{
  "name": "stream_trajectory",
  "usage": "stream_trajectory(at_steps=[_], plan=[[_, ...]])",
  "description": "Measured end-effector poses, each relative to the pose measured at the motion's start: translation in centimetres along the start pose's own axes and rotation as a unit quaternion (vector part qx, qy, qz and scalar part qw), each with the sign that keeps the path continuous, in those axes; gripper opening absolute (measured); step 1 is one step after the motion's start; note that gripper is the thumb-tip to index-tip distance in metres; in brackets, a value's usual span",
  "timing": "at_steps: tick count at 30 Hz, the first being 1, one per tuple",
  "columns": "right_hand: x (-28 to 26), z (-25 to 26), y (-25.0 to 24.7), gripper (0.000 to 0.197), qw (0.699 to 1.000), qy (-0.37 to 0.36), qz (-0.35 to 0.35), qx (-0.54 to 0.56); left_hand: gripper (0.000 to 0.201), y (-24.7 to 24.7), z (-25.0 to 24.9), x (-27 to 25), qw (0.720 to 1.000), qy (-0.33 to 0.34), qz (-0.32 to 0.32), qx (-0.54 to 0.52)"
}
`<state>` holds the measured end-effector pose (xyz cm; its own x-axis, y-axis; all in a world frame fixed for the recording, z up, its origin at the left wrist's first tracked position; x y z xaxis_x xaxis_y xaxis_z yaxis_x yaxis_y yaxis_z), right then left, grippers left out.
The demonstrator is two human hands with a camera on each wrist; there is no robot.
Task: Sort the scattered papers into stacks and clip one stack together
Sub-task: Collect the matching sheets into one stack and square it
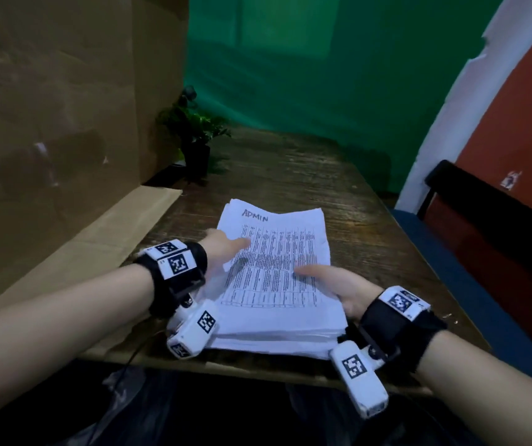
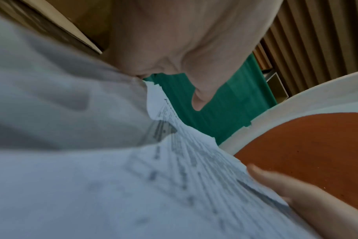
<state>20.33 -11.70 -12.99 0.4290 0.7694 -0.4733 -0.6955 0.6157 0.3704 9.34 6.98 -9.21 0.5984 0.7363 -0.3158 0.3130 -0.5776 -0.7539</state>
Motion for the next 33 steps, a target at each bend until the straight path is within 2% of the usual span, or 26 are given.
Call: stream_trajectory(at_steps=[3, 6, 7, 9, 10, 12, 13, 15, 17, 20, 22, 24, 26, 29, 31, 33], plan=[[-1.2, 1.4, 0.7, 0.036, 0.995, -0.094, 0.014, -0.039, 0.086, -0.5, 0.0, 0.7, 0.999, 0.004, 0.012, -0.051], [-3.6, 4.4, 1.3, 0.048, 0.981, -0.182, 0.046, -0.042, 0.110, -0.5, 0.9, 0.6, 0.973, 0.013, 0.094, -0.211], [-4.5, 5.7, 1.5, 0.052, 0.975, -0.209, 0.058, -0.037, 0.107, -1.1, 0.5, 0.7, 0.959, 0.039, 0.093, -0.265], [-6.8, 8.8, 2.1, 0.057, 0.956, -0.282, 0.055, -0.065, 0.074, -4.3, -2.5, -1.4, 0.924, 0.134, 0.016, -0.358], [-8.0, 10.6, 2.6, 0.056, 0.939, -0.327, 0.041, -0.092, 0.055, -6.5, -4.2, -3.4, 0.903, 0.190, -0.047, -0.383], [-10.4, 14.0, 3.7, 0.052, 0.896, -0.421, 0.021, -0.142, 0.031, -10.1, -7.4, -7.7, 0.854, 0.287, -0.158, -0.404], [-11.4, 15.3, 4.2, 0.050, 0.873, -0.464, 0.018, -0.152, 0.024, -11.4, -8.9, -10.0, 0.831, 0.337, -0.198, -0.395], [-12.6, 17.1, 4.4, 0.048, 0.841, -0.518, 0.010, -0.159, 0.023, -13.0, -10.9, -13.5, 0.793, 0.422, -0.253, -0.360], [-13.0, 17.6, 4.0, 0.055, 0.833, -0.525, -0.002, -0.174, 0.029, -13.2, -11.6, -14.3, 0.780, 0.458, -0.260, -0.338], [-11.7, 16.8, 2.6, 0.070, 0.867, -0.463, 0.007, -0.186, 0.034, -11.9, -10.6, -12.4, 0.800, 0.440, -0.211, -0.350], [-11.1, 16.1, 1.7, 0.079, 0.893, -0.431, 0.034, -0.126, 0.039, -10.8, -9.5, -10.9, 0.802, 0.431, -0.175, -0.374], [-11.1, 16.1, 1.7, 0.077, 0.899, -0.430, 0.030, -0.076, 0.049, -10.4, -9.5, -10.7, 0.802, 0.428, -0.185, -0.373], [-11.9, 16.9, 2.9, 0.056, 0.872, -0.482, -0.004, -0.081, 0.052, -10.7, -10.3, -11.2, 0.799, 0.405, -0.238, -0.376], [-13.6, 18.7, 4.3, 0.029, 0.822, -0.564, -0.068, -0.035, 0.031, -12.3, -12.6, -13.5, 0.776, 0.389, -0.343, -0.360], [-14.7, 20.0, 5.0, 0.020, 0.806, -0.589, -0.058, -0.006, 0.023, -13.5, -14.4, -15.4, 0.756, 0.414, -0.361, -0.355], [-15.7, 20.9, 5.7, 0.021, 0.795, -0.605, -0.036, 0.000, 0.019, -15.1, -15.5, -17.2, 0.737, 0.449, -0.363, -0.350]])
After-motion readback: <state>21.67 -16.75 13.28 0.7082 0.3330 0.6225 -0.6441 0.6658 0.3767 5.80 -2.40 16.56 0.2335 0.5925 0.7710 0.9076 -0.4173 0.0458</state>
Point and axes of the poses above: each hand's wrist, its own x-axis towards the middle knuckle, its own y-axis out of the palm, z = x × y, the point moved 9 cm from there along x, towards the middle knuckle, and after that the axes turned 13 degrees about x, right-handed, at the moved point
